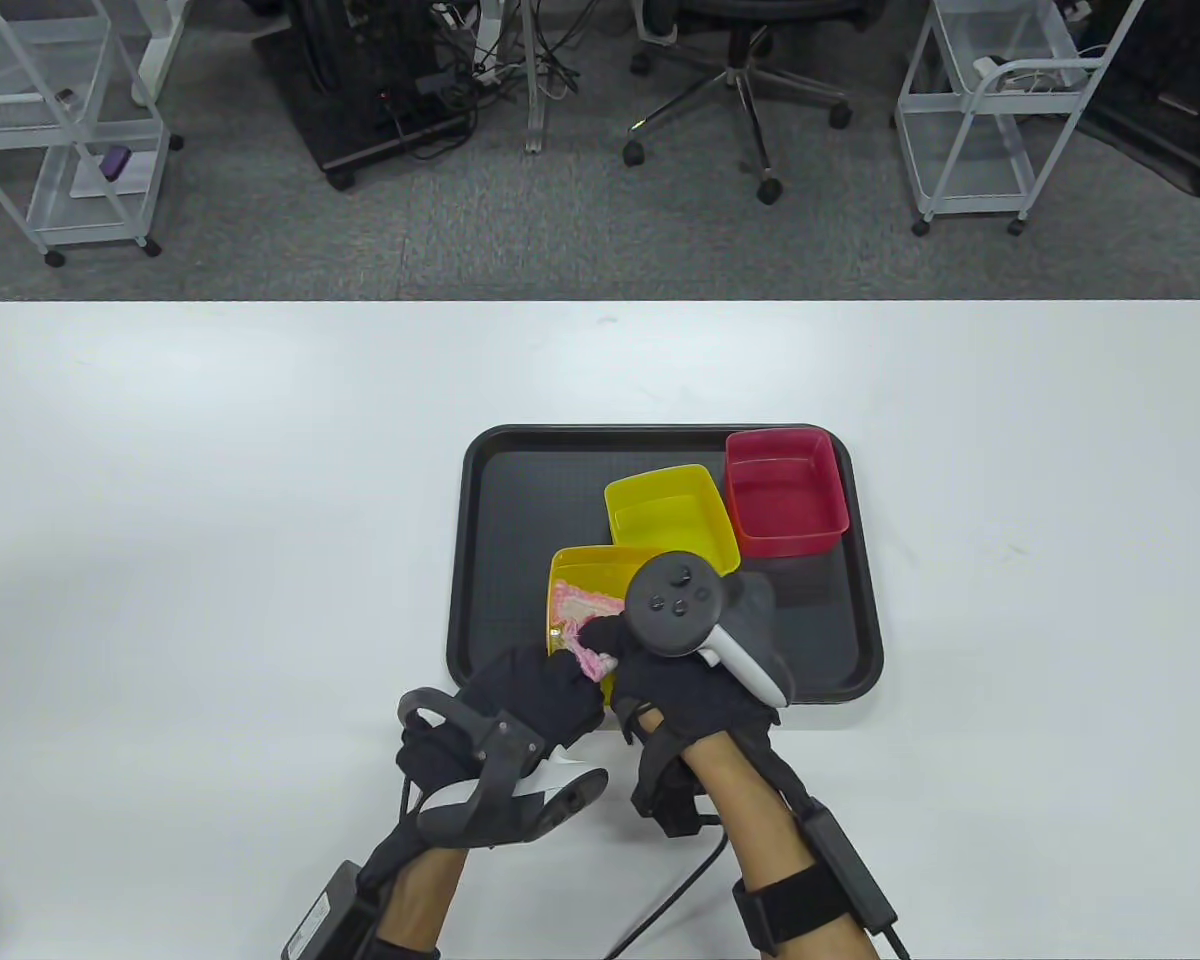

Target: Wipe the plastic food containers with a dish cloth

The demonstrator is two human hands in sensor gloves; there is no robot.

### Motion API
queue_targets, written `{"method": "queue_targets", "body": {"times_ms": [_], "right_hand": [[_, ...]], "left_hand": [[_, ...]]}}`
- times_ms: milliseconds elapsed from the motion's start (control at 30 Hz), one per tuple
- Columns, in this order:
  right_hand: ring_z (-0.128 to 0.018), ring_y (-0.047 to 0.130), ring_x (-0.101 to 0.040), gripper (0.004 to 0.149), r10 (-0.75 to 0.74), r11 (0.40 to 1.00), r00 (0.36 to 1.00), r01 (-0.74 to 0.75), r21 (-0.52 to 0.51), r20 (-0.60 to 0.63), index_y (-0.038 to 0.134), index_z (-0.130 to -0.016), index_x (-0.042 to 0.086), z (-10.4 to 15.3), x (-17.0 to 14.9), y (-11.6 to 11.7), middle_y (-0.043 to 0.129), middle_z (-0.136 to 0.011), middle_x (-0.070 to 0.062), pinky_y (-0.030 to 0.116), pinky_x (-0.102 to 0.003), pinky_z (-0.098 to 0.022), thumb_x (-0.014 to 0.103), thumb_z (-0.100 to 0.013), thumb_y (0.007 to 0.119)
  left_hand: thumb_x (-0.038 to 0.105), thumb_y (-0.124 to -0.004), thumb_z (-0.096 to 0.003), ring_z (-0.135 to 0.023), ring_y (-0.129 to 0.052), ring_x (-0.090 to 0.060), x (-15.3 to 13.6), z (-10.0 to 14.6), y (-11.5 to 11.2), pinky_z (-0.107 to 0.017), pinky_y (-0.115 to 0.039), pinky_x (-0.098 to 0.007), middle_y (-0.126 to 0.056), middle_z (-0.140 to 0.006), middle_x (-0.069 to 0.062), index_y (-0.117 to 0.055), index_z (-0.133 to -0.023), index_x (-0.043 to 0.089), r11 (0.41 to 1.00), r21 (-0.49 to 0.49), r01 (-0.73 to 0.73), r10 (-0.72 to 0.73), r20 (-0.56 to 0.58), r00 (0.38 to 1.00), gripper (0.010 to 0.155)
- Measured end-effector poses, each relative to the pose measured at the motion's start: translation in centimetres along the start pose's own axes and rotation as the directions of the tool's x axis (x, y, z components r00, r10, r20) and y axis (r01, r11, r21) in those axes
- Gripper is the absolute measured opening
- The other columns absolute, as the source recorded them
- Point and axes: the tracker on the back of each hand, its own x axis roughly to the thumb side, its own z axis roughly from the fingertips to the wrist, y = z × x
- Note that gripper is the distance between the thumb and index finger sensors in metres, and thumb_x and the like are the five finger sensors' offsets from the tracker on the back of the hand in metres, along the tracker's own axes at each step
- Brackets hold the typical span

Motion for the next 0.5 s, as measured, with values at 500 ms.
{"method": "queue_targets", "body": {"times_ms": [500], "right_hand": [[-0.084, 0.079, -0.043, 0.042, 0.101, 0.94, 0.993, -0.075, -0.333, 0.061, 0.08, -0.086, 0.019, -0.2, 0.2, 0.2, 0.081, -0.095, -0.013, 0.082, -0.05, -0.054, 0.008, -0.045, 0.08]], "left_hand": [[0.054, -0.087, -0.0417, -0.058, -0.112, -0.026, 1.2, 0.0, 0.8, -0.049, -0.101, -0.032, -0.1, -0.074, 0.012, -0.097, -0.067, 0.029, 0.996, 0.053, -0.077, 0.077, -0.014, 0.997, 0.037]]}}
